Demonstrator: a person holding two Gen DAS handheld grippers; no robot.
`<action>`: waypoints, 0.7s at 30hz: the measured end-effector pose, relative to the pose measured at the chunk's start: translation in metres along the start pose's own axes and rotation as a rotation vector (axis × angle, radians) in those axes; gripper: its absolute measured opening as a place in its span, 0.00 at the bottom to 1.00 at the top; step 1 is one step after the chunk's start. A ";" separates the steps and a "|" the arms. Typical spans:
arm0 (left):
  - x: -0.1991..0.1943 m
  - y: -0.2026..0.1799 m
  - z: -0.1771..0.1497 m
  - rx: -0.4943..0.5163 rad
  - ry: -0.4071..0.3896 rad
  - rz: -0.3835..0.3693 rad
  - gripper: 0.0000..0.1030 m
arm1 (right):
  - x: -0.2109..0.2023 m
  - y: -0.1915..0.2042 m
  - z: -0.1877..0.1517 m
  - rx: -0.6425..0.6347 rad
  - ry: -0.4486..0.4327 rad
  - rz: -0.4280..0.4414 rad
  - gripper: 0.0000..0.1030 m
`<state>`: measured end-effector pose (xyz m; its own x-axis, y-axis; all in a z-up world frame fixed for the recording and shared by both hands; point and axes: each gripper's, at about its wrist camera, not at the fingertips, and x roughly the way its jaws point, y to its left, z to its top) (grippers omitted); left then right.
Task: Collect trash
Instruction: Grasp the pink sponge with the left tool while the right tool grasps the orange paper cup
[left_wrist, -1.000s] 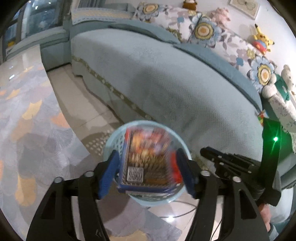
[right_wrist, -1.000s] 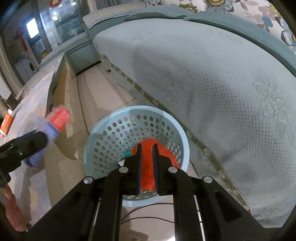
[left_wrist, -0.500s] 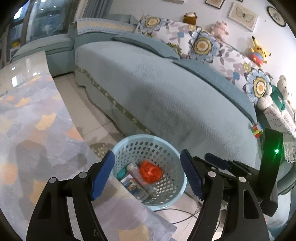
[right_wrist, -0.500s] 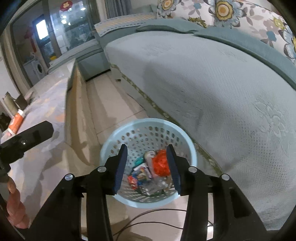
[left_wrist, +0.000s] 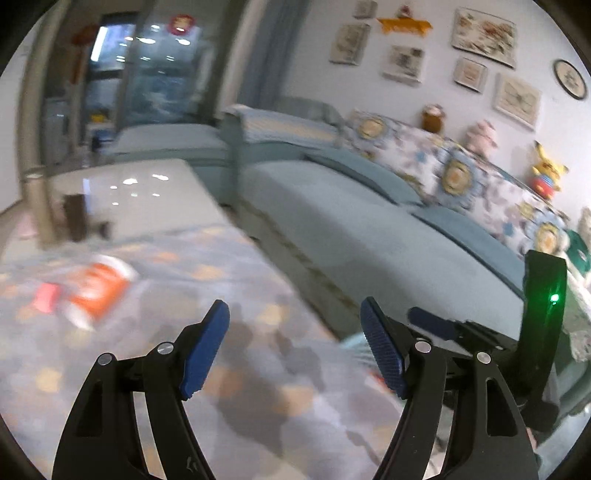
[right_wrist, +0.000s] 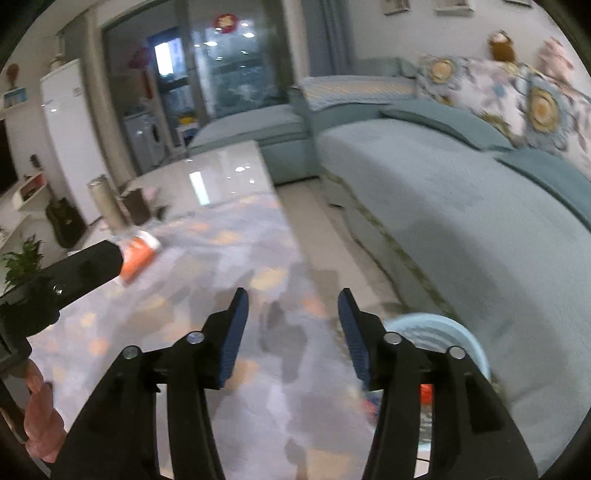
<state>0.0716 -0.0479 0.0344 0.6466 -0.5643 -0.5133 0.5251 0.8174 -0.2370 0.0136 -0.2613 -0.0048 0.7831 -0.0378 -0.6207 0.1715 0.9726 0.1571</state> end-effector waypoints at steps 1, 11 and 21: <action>-0.006 0.017 0.004 -0.013 -0.007 0.025 0.69 | 0.007 0.024 0.007 -0.013 -0.001 0.025 0.53; -0.021 0.208 0.020 -0.160 0.019 0.269 0.68 | 0.089 0.188 0.041 -0.089 0.034 0.147 0.73; 0.036 0.323 -0.020 -0.278 0.106 0.285 0.68 | 0.201 0.252 0.032 -0.085 0.155 0.202 0.73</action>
<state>0.2535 0.1976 -0.0768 0.6764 -0.3075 -0.6693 0.1541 0.9476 -0.2797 0.2331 -0.0314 -0.0651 0.6945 0.1879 -0.6945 -0.0348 0.9729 0.2284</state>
